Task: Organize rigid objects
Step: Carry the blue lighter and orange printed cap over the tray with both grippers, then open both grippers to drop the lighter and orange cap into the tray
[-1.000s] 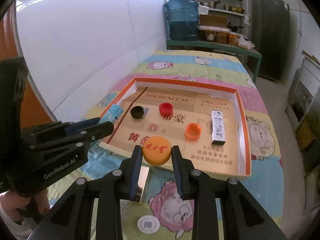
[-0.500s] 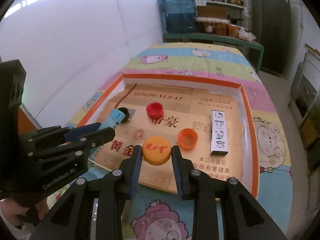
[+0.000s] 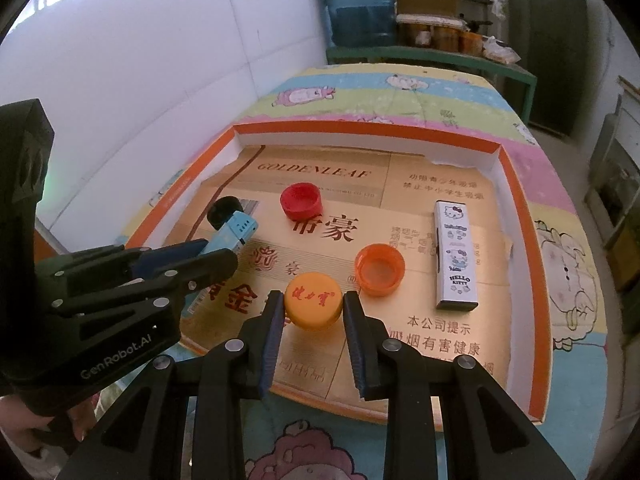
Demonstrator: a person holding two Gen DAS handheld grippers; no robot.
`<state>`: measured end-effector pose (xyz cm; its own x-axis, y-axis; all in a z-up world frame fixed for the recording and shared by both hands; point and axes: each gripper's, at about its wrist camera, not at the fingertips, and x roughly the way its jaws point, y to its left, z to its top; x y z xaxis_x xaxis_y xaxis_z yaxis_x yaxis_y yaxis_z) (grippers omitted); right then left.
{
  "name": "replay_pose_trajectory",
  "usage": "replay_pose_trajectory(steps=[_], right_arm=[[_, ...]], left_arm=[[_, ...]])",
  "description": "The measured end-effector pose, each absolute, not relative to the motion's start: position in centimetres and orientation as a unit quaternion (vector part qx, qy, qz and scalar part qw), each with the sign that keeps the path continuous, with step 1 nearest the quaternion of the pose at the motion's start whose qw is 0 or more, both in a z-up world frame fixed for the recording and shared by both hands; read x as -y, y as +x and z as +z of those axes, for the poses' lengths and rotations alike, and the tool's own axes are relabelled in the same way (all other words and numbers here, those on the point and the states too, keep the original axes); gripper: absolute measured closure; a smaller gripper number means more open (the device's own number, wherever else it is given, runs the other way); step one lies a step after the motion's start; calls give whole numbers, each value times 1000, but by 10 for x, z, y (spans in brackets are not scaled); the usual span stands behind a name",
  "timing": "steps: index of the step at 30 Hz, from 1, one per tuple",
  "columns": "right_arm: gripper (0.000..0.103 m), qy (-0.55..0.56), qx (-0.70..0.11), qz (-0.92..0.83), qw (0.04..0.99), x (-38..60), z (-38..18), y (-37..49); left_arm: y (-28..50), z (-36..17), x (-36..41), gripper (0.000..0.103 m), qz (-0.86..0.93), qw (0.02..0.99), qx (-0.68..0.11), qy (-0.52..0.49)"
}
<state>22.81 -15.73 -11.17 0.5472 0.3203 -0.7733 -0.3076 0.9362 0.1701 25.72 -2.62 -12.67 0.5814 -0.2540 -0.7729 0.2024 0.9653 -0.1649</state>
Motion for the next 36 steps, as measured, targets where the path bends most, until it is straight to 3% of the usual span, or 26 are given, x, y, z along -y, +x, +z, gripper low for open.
replay_pose_trajectory(steps=[17, 31, 36], right_arm=[[72, 1, -449, 181, 875, 155, -121, 231], [72, 7, -451, 182, 874, 156, -118, 231], [68, 9, -452, 182, 873, 157, -117, 230]], left_arm=[[263, -136, 24, 80, -138, 884, -445, -40], [259, -129, 21, 74, -133, 889, -437, -39], [256, -125, 22, 74, -133, 892, -431, -37]])
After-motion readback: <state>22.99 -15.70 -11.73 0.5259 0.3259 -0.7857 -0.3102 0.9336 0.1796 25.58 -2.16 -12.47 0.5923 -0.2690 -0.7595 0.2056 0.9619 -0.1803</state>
